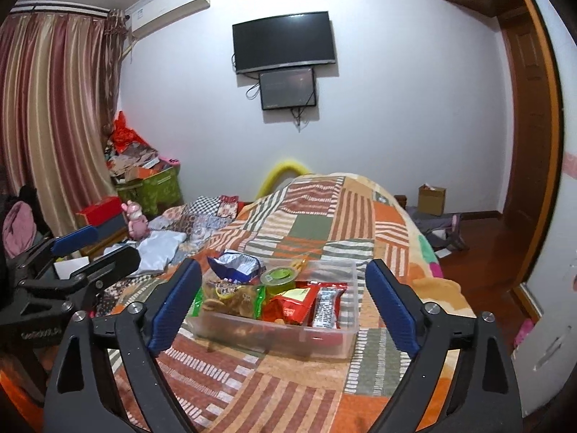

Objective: Organize snacks

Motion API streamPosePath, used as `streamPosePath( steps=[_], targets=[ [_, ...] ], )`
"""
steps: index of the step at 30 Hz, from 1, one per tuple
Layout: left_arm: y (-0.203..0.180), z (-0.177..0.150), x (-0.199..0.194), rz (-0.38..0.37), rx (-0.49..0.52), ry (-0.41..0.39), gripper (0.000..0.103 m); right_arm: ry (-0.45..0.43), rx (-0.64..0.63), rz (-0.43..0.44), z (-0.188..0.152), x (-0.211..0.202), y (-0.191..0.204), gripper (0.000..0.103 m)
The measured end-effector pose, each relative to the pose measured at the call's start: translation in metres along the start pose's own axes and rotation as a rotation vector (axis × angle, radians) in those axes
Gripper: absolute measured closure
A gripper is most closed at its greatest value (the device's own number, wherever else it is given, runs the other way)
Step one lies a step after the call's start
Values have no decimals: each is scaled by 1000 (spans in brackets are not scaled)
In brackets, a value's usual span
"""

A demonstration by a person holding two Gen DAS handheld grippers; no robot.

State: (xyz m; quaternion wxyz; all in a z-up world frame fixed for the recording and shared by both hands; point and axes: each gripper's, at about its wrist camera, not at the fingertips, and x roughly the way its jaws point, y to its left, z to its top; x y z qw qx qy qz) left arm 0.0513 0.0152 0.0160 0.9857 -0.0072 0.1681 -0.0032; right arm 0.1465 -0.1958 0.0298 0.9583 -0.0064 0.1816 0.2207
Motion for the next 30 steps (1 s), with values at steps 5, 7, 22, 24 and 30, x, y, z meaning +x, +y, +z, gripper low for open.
streamPosePath(
  steps=[5, 7, 22, 24, 30],
  targets=[
    [2, -5, -2, -12, -18, -1, 3, -35, -14, -43, -3, -8, 6, 5],
    [2, -7, -3, -11, -23, -8, 3, -47, -11, -49, -2, -11, 6, 5],
    [-3, -9, -8, -25, -29, -24, 2, -60, -14, -44, -6, -20, 10, 3],
    [-2, -9, -9, -26, -29, -25, 2, -62, -12, -42, -6, -20, 11, 3],
    [-3, -9, -9, -26, -29, -26, 2, -65, -13, -40, -5, -21, 11, 3]
  ],
)
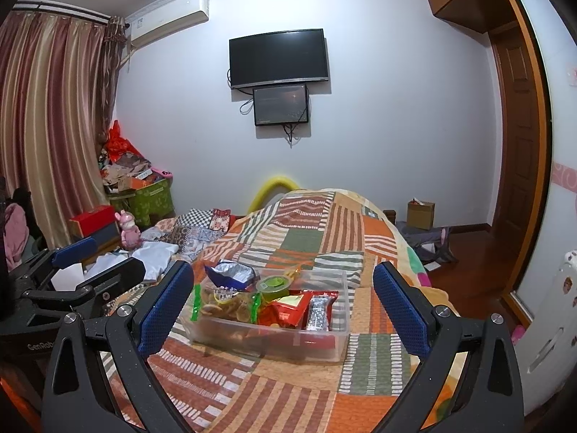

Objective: Organize snacks

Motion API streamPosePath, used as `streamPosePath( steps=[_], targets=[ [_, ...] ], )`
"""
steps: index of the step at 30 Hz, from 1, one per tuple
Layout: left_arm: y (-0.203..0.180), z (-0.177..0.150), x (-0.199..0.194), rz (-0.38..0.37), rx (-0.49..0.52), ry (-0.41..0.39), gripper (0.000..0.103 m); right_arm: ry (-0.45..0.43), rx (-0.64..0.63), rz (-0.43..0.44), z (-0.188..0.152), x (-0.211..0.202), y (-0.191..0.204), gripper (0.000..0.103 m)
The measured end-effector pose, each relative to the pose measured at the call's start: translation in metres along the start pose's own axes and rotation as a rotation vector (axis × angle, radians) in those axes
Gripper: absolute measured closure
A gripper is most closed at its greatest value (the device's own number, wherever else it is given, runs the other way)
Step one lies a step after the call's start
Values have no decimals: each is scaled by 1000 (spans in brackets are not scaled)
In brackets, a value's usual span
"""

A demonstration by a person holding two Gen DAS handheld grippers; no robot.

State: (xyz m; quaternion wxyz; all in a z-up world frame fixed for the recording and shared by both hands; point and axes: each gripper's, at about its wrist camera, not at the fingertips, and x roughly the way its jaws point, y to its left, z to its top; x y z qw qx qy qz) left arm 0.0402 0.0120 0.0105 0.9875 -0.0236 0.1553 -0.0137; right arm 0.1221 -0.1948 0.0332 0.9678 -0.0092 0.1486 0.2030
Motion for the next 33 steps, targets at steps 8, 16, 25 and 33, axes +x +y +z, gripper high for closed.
streamPosePath(
  steps=[8, 16, 25, 33],
  targets=[
    [-1, 0, 0, -4, -3, -2, 2, -4, 4, 4, 2, -2, -1, 3],
    [0, 0, 0, -2, -9, -3, 2, -3, 6, 6, 2, -2, 0, 3],
    [0, 1, -1, -11, -13, -5, 2, -3, 7, 10, 3, -2, 0, 3],
    [0, 2, 0, -24, -15, -4, 2, -4, 12, 11, 4, -2, -1, 3]
  ],
)
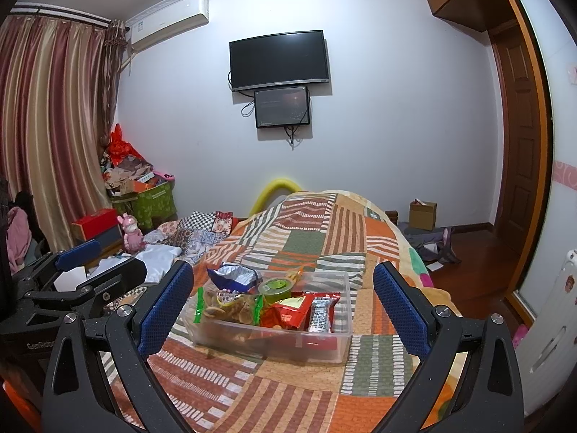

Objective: Organize snacks

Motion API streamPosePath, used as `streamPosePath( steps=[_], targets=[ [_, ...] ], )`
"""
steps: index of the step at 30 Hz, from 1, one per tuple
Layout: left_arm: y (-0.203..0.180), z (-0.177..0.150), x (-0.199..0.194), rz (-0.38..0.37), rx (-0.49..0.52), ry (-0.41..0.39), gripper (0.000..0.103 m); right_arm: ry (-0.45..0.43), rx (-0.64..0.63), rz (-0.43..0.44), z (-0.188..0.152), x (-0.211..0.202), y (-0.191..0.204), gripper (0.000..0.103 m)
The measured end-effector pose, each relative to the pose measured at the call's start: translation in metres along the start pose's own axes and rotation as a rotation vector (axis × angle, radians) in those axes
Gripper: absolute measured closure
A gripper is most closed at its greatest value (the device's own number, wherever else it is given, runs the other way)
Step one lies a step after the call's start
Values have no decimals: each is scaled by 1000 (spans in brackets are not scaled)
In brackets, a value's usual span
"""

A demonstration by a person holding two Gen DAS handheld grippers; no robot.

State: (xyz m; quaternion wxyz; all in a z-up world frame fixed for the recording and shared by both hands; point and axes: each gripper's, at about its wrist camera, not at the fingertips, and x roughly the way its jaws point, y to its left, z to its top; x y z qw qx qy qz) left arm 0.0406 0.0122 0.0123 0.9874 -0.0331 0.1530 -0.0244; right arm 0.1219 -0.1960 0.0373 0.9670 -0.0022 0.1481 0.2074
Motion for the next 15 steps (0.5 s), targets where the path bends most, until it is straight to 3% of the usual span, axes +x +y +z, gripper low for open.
streamPosePath(
  steps=[15],
  targets=[
    [1, -1, 1, 7, -8, 6, 1, 2, 3, 2, 0, -1, -1, 3]
  ],
)
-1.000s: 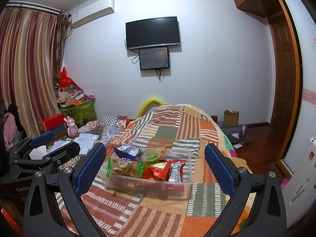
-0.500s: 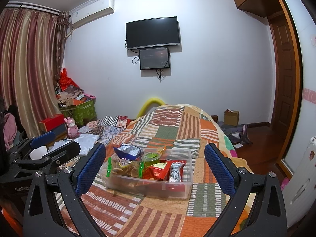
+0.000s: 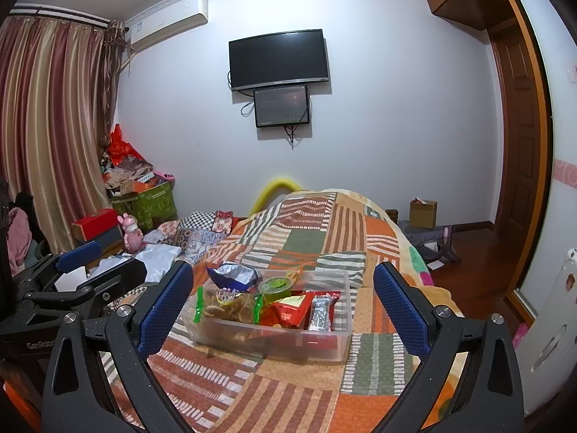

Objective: Organize snacks

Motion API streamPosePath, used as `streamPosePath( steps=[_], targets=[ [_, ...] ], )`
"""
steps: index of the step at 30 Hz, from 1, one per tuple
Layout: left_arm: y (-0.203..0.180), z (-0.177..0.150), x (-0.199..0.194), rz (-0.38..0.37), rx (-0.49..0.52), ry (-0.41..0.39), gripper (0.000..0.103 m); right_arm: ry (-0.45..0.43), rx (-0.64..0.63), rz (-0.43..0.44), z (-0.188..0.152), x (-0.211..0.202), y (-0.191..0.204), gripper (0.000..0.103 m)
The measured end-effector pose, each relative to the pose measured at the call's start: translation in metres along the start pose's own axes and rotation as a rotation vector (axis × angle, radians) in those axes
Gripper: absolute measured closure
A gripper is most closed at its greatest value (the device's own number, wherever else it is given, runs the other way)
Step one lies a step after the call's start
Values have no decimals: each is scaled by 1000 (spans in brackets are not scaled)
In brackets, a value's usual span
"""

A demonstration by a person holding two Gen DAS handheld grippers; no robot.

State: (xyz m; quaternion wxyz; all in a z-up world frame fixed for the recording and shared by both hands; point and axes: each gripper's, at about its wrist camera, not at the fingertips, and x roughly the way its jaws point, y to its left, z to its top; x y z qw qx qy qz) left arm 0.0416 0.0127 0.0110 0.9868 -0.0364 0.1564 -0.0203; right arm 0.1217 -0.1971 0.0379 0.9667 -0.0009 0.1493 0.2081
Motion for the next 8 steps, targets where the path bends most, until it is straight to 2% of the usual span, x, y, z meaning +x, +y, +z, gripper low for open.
streamPosePath(
  steps=[8],
  targets=[
    [0, -2, 0, -2, 4, 5, 0, 4, 9, 4, -1, 1, -2, 3]
  ],
)
